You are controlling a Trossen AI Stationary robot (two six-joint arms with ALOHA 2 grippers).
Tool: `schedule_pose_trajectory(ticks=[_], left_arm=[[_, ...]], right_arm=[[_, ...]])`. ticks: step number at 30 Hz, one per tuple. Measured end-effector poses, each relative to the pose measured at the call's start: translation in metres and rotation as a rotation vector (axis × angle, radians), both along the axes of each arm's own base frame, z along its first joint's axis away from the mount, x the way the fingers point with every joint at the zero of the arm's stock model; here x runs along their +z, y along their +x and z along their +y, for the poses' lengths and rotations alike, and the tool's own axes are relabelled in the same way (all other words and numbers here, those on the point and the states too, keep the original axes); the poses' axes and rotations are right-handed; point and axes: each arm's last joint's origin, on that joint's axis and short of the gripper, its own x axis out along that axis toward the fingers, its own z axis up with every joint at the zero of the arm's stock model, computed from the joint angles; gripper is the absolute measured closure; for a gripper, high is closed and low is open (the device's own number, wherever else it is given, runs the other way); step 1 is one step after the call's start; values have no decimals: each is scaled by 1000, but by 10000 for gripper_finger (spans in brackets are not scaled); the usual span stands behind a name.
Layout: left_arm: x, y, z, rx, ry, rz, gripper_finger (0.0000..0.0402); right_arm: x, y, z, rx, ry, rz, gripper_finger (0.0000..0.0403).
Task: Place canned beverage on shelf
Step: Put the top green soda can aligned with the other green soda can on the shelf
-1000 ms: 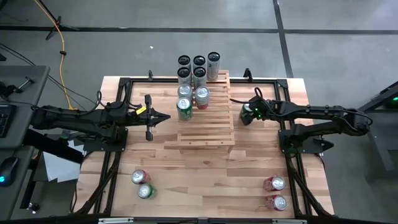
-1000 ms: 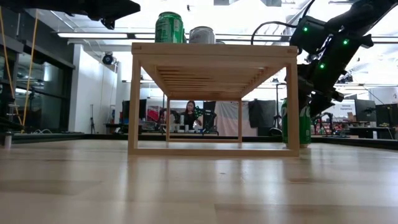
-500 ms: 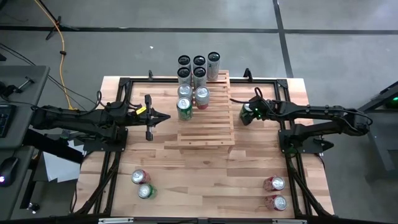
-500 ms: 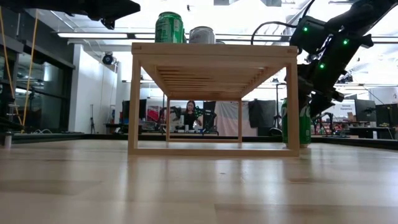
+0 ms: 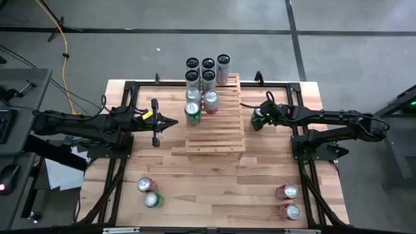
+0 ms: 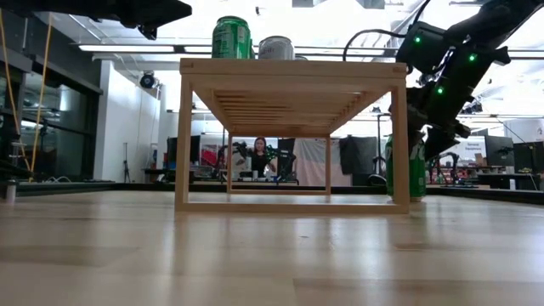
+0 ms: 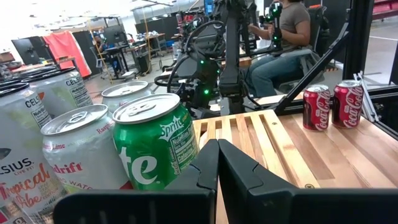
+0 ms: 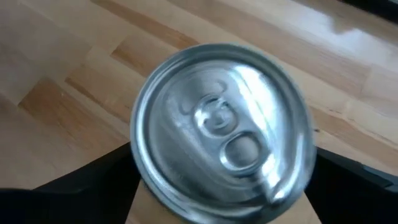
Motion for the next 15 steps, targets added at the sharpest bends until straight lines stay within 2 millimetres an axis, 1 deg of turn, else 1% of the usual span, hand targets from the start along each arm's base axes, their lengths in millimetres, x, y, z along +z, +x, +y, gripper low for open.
schedule_pose_trajectory(ticks=[3,11,15], left_arm=[[0,0,0,0,0,0,402],[0,0,0,0,0,0,401],[0,0,0,0,0,-2,402]], right_arm=[[0,0,-1,-26,-13,0,10],[0,1,1,9,33,-17,11],[9,3,0,11,33,-22,11]])
